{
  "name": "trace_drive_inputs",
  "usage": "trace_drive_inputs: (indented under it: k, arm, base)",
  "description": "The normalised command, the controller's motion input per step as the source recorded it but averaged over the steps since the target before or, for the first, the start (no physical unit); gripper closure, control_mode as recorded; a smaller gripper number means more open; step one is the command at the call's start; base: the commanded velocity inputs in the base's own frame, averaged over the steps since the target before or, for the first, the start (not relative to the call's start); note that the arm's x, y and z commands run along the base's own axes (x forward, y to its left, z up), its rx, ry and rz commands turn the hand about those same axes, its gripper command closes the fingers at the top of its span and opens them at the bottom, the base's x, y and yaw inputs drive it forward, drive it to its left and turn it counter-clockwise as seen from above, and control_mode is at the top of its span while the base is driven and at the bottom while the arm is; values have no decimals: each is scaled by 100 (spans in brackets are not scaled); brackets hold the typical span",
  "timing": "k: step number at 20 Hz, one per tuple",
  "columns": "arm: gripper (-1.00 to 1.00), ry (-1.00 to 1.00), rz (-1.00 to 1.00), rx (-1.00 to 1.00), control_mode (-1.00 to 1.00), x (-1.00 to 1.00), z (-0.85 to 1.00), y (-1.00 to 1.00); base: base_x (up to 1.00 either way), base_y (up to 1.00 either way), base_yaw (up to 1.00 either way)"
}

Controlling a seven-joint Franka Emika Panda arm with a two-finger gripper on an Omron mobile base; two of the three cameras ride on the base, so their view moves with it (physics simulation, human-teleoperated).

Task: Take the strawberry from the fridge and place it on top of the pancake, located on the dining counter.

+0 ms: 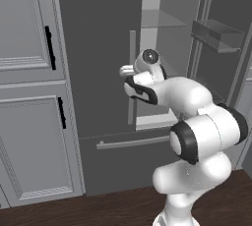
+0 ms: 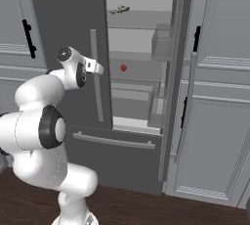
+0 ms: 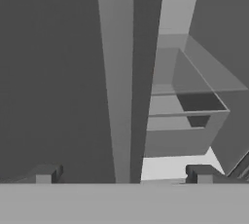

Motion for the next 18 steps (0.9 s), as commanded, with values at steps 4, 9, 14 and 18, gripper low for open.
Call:
trace_drive_inputs:
  k: [4, 9, 14, 18]
  arm:
    - [-100, 0, 2, 0, -100, 55, 0, 5]
    - [-100, 0, 0, 1, -100, 39, 0, -4]
    - [-100, 0, -1, 0, -100, 40, 0, 9]
    - [-100, 0, 0, 0, -100, 42, 0, 12]
  base:
    - [0, 0, 0]
    - [0, 0, 0]
    - [0, 0, 0]
    - [0, 0, 0]
